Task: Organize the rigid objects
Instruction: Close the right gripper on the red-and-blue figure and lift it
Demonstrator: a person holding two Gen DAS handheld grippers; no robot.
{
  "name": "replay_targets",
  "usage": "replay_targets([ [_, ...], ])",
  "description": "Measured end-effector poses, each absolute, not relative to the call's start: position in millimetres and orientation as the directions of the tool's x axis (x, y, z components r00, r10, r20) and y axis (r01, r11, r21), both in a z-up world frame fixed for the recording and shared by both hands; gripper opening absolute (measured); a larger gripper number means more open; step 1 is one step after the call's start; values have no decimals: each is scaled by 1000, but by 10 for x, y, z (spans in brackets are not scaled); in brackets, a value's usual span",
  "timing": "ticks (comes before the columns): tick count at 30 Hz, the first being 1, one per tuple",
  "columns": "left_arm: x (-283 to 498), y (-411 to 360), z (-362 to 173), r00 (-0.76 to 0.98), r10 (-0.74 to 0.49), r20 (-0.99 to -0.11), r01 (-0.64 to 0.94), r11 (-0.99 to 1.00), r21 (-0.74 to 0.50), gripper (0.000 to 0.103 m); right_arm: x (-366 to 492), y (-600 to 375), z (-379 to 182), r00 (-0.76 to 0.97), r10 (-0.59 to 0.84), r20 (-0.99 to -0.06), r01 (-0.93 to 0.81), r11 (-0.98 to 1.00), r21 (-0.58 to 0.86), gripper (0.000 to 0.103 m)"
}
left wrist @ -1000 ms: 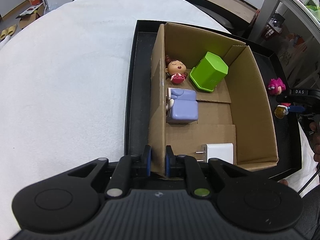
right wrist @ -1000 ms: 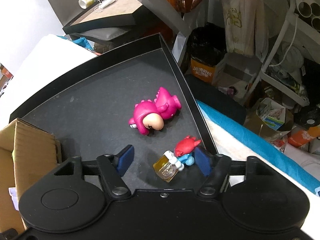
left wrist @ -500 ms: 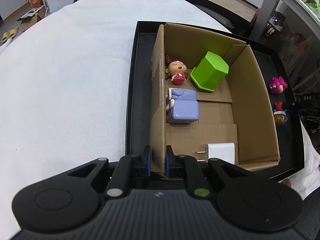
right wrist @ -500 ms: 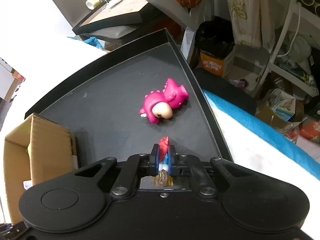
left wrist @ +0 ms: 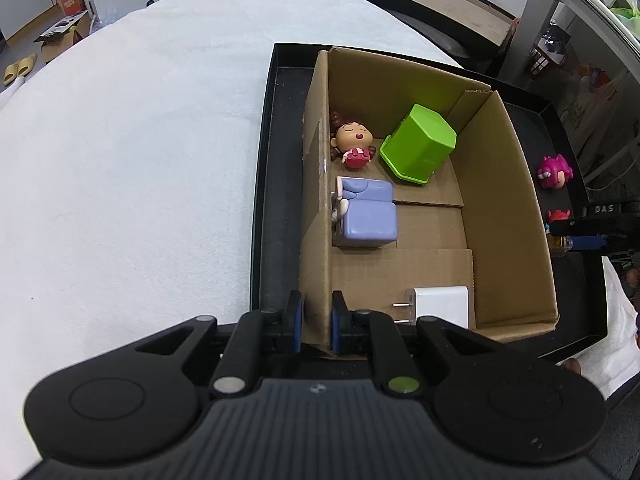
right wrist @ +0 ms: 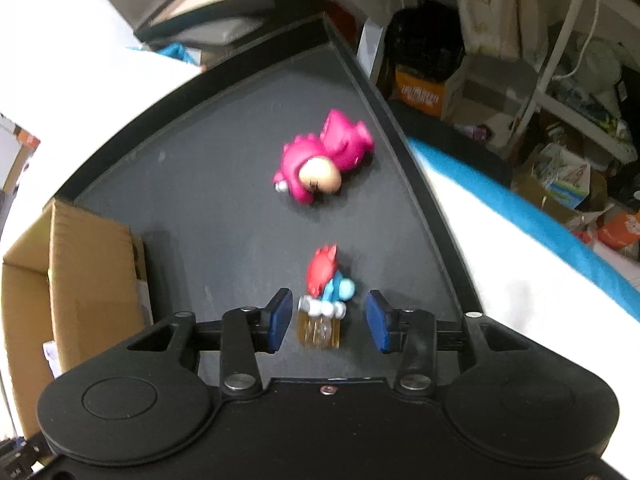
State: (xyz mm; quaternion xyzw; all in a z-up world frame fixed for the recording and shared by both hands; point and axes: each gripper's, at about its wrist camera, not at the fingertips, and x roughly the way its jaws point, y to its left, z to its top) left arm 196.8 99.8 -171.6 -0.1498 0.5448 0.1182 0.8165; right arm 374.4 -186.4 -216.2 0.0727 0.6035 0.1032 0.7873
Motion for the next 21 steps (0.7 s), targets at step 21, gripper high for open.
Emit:
replay_targets([
  [21,1948,986,-1676,385,29,-922,-350,929,-117,13,3553,-1794,-1831,296,301,-906,-128,953,275,24],
])
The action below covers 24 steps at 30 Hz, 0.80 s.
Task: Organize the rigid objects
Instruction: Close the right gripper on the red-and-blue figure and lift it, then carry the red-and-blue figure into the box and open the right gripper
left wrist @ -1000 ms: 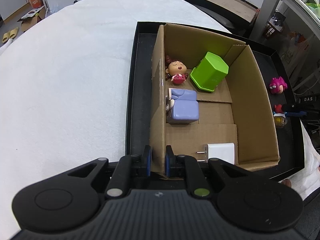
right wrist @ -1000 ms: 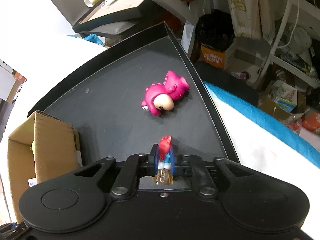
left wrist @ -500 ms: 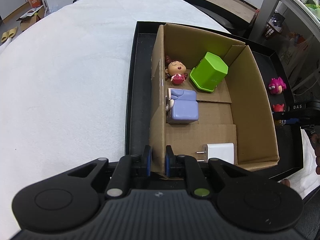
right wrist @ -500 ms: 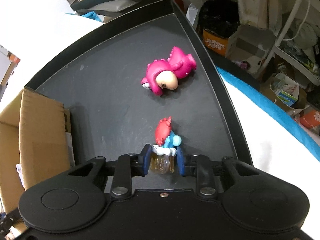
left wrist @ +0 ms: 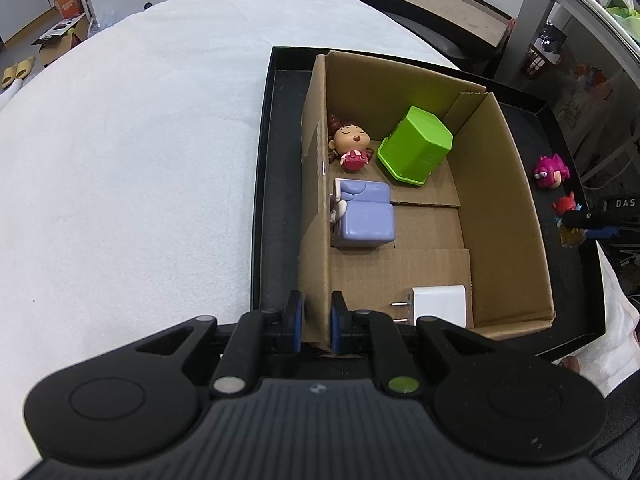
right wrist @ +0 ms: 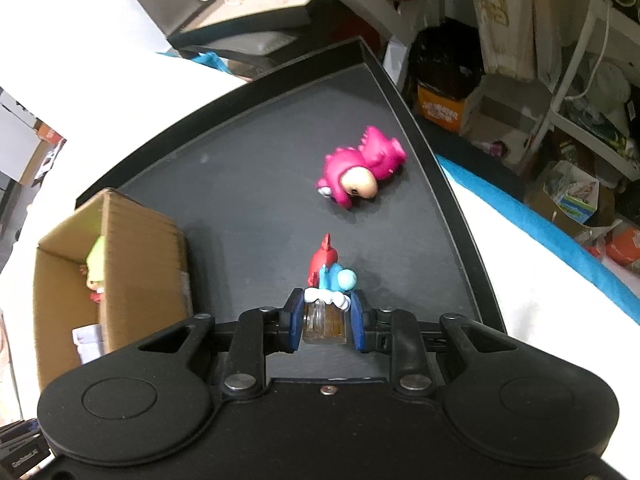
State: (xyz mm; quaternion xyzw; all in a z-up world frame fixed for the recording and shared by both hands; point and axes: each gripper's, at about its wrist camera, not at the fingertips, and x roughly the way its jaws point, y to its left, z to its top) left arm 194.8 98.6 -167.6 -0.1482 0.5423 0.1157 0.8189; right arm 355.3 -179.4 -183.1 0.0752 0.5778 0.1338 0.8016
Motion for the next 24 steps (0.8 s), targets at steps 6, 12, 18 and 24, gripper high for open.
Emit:
replay_targets([
  [6,1908,977,-1626,400,27,-916,-347,930,-124,13,3518,-1727,-1578,338,336,-879,-161,941,298,24],
  [12,1862,993,-1584,417,24,-909,-351,926,-136,12,3482,-1620,-1338,373,362,-854,-199,931,308,24],
  [18,1818,994,-1537,430,20,-903,-352,924,-147,10,3432,-1488,-1140,395,389,-832,-237,919,317,24],
  [24,1789,1010,-1505,443,14,-896,-353,922,-160,10,3390,-1344,-981,408,414,-814,-274,906,323,24],
])
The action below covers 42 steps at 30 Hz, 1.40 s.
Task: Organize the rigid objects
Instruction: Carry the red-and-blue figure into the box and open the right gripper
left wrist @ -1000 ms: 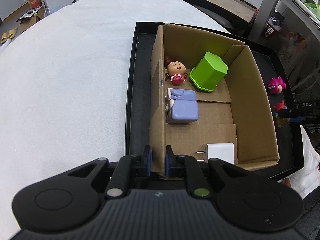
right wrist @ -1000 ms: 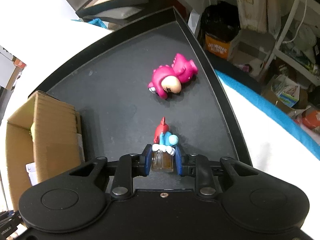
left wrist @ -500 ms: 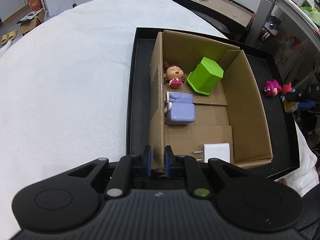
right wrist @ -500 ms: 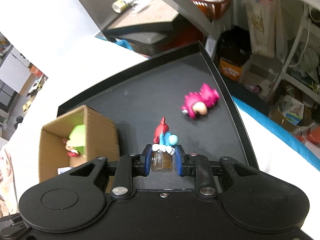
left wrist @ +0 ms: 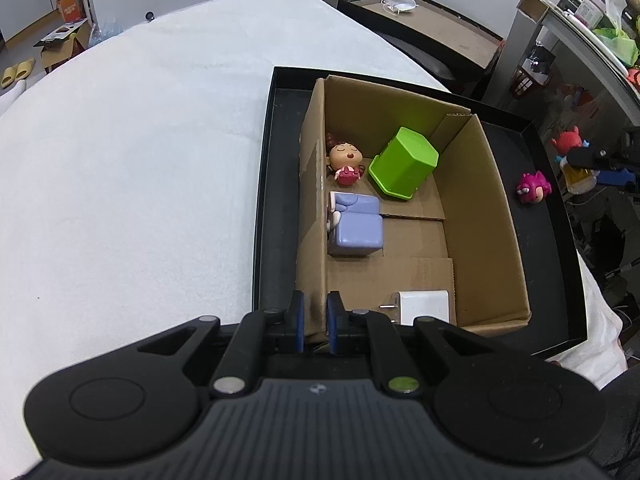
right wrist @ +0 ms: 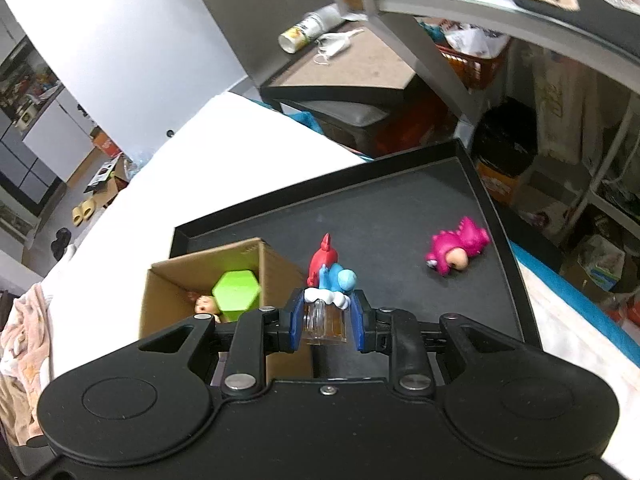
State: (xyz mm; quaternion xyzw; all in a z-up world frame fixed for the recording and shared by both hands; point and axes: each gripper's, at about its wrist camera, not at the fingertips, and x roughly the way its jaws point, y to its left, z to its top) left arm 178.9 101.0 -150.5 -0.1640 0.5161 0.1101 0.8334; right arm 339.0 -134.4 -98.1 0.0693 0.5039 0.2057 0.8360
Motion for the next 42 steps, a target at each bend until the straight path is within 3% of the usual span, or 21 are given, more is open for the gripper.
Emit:
replay_targets([
  [25,1755,1046,-1480,461,-4,-887,-351,917,-187,10,3261,-860,-875,376,462,-803,-354,873,337,24],
  [42,1780,1089,-1547,454,-28,-890,-353,912,-209,10,3230,-472,-1207,281,455,-845,-388,859,334,24],
])
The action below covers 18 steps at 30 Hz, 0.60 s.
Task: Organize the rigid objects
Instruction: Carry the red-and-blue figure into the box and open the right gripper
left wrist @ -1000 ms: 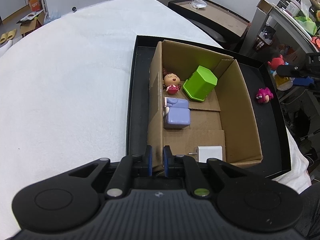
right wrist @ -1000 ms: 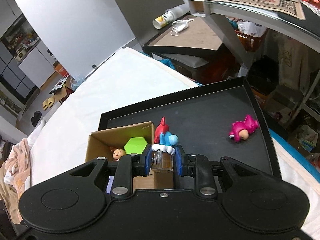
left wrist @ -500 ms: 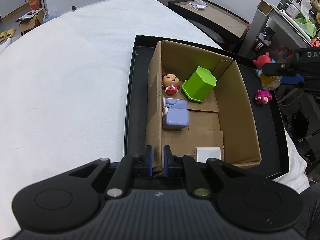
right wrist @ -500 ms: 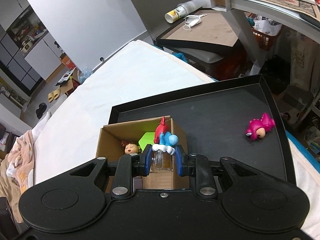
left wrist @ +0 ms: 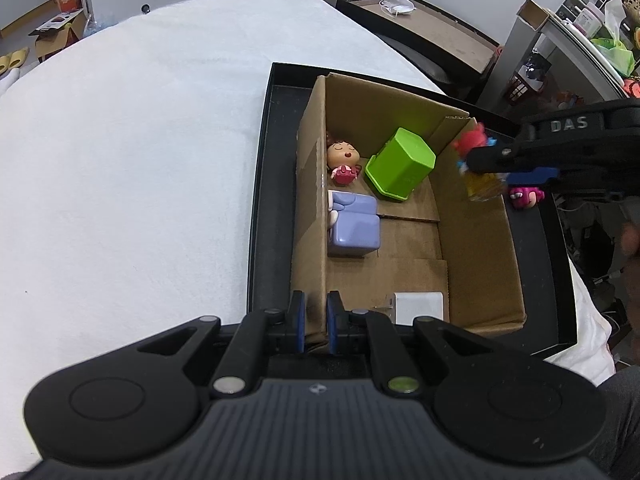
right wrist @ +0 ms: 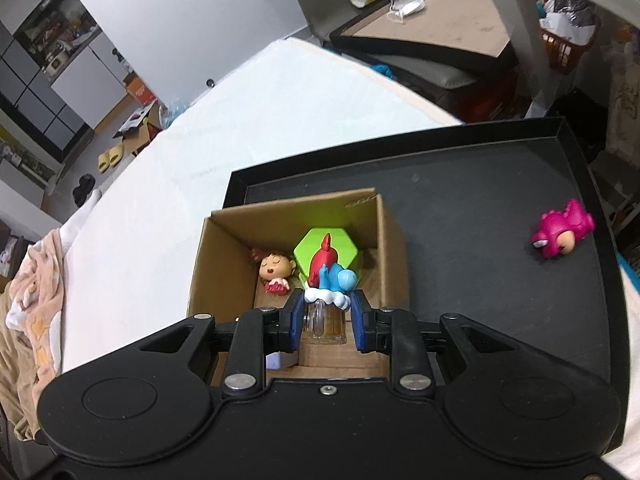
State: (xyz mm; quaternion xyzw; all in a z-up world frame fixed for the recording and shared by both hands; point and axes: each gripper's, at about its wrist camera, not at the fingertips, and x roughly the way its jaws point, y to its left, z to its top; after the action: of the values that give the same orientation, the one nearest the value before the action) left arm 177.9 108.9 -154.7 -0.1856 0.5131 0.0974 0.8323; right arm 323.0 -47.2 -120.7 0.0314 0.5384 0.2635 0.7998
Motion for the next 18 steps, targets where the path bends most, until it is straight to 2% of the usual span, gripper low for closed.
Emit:
replay_targets([
  [5,1801,1089,-1560,450,-30,-892,-353,912,-209,10,3235,-389,-1280,253,484,-838,-392,843,369,31],
  [12,1814,1076,-1573,446,-25,-895,-355,913,-202,10,3241,-537,-1204,274,481,-833,-388,848,362,33],
  [16,1808,1063,-1570,446,-20,-895,-358,912,-199,10,3254,-701,-1129,309,476,-823,-380,855,352,43],
  [18,1806,1057,-1572,444,-18,-896,-358,913,-195,10,3254,-800,-1092,324,471,-821,-377,860,344,43],
])
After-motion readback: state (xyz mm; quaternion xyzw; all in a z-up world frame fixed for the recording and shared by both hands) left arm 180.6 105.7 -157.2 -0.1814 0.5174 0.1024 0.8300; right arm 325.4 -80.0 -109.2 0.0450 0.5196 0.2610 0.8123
